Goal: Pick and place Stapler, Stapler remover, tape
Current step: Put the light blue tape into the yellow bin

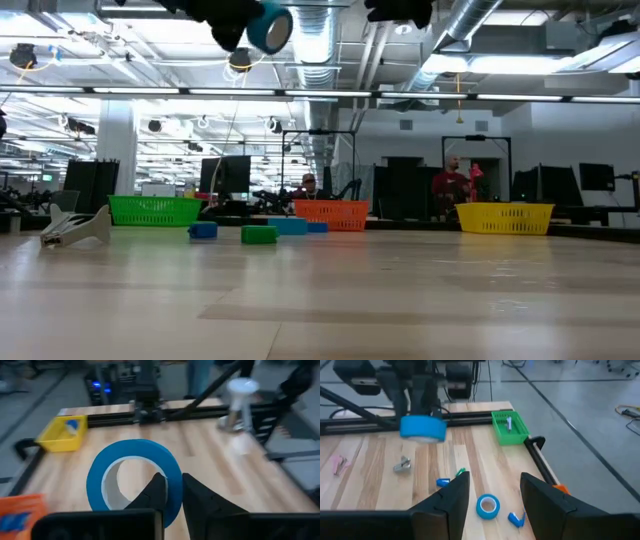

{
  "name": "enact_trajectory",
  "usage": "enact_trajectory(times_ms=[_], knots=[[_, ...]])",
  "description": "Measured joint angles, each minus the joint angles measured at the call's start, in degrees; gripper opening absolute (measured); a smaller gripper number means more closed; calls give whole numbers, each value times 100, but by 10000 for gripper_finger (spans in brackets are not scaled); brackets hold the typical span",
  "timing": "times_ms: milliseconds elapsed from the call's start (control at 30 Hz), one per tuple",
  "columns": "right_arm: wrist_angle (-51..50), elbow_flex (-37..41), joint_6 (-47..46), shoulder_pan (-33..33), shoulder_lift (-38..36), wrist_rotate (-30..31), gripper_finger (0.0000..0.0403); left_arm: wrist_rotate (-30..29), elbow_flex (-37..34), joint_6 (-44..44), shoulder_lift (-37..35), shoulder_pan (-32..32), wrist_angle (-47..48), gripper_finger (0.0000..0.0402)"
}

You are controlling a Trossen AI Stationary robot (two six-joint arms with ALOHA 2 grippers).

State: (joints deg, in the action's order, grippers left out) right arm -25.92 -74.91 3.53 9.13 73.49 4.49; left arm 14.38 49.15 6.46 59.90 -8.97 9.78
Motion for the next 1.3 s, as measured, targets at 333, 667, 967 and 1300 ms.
enact_trajectory(times_ms=[333,667,967,1300], knots=[[907,0,-8,-7,0,26,168,419,284,-555,459,-172,-2032,28],[1470,0,-61,-50,0,410,217,669,370,-1174,843,-417,-3575,27],[1638,0,-72,-232,0,437,245,679,373,-1194,1148,-413,-3999,28],[1474,0,-59,-396,-2,246,245,672,371,-1191,1423,-413,-4133,28]])
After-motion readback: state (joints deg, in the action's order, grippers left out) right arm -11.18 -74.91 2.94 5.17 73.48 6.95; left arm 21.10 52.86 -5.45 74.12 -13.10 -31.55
